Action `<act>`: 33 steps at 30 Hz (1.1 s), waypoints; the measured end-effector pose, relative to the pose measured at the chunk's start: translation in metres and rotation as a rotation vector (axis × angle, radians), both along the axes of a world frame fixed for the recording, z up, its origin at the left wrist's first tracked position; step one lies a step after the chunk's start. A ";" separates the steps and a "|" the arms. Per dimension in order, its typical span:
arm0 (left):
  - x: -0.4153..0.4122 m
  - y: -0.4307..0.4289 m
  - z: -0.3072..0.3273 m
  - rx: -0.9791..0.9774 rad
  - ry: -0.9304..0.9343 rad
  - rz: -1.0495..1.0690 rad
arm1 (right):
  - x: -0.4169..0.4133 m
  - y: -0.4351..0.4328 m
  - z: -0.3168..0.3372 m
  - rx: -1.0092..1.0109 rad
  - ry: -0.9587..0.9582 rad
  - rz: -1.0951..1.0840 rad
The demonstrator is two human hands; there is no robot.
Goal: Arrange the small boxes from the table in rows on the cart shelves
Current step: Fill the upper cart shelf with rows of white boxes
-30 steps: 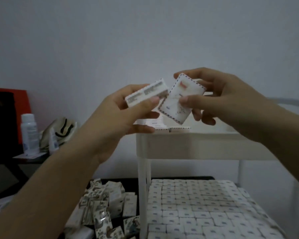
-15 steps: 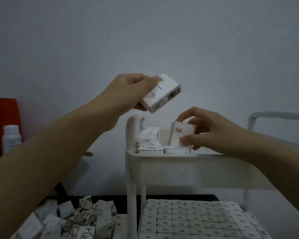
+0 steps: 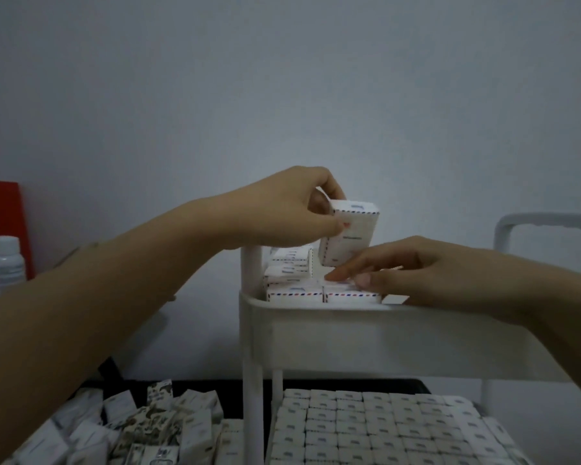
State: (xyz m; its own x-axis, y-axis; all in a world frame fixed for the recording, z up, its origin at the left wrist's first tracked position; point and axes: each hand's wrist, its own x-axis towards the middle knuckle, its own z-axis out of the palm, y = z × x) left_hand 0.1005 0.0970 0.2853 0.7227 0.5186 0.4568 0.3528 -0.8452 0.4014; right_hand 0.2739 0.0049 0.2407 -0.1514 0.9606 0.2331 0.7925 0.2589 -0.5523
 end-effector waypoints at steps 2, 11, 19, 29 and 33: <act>0.000 0.001 -0.001 0.006 -0.007 0.015 | -0.002 -0.003 0.000 0.019 -0.017 -0.005; -0.003 0.003 -0.002 0.004 -0.023 0.017 | -0.002 -0.008 -0.004 0.234 0.083 -0.163; -0.005 -0.005 0.006 0.009 0.386 0.046 | 0.000 -0.007 -0.004 0.189 0.213 -0.258; -0.001 -0.011 0.003 0.255 0.521 0.151 | -0.008 -0.012 -0.011 0.569 0.104 -0.198; -0.030 -0.022 -0.008 0.338 0.218 0.078 | -0.032 -0.022 -0.022 0.887 -0.038 -0.124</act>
State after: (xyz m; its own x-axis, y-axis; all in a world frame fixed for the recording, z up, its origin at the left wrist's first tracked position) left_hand 0.0704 0.0747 0.2774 0.7857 0.4225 0.4519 0.4673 -0.8840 0.0142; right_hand 0.2423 -0.0173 0.2183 -0.0809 0.4395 0.8946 0.8569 0.4891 -0.1628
